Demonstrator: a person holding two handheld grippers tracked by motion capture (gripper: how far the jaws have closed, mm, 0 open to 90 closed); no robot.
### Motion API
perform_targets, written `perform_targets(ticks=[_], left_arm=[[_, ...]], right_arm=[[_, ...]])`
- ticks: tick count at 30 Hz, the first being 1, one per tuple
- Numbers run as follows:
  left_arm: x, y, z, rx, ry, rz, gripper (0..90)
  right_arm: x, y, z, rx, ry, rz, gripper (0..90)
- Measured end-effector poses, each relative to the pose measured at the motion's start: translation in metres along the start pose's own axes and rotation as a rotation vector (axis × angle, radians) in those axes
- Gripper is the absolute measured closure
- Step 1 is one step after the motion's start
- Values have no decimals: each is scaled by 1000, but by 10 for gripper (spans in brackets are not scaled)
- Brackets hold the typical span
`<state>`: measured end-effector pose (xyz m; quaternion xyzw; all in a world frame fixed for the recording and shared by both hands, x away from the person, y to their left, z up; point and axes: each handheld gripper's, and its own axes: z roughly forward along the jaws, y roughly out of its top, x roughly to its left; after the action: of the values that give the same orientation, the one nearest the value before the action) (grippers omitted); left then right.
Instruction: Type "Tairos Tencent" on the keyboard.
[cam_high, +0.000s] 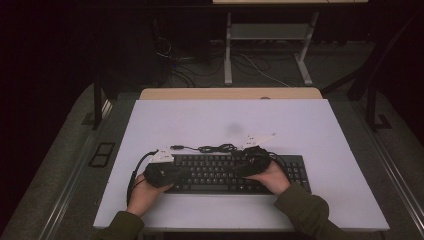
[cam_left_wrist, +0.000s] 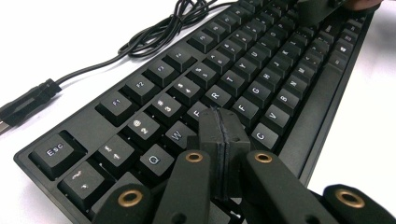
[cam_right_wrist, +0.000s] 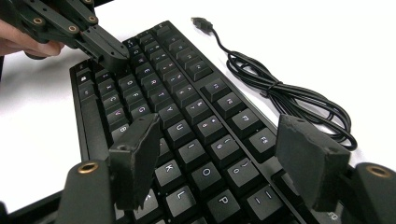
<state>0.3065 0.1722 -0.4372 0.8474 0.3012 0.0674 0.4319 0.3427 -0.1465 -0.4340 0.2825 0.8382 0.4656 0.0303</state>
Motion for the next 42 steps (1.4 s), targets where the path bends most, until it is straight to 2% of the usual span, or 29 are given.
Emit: perform_targets(ticks=[20,30,37,42], left_arm=[[-2,1,2,23,9,7,890],[-3,2,-1,6,12,8,882],[-5,4,-2,-13,10,0,771],[-6,5,-3,-28,25,-9,603]], right_arm=[[0,1,-1,-6,-2,1,306],[0,1,-1,-5,-1,1,305],[0,0,-1,-5,-1,0,305],[0,0,-1,-5,-1,0,306]])
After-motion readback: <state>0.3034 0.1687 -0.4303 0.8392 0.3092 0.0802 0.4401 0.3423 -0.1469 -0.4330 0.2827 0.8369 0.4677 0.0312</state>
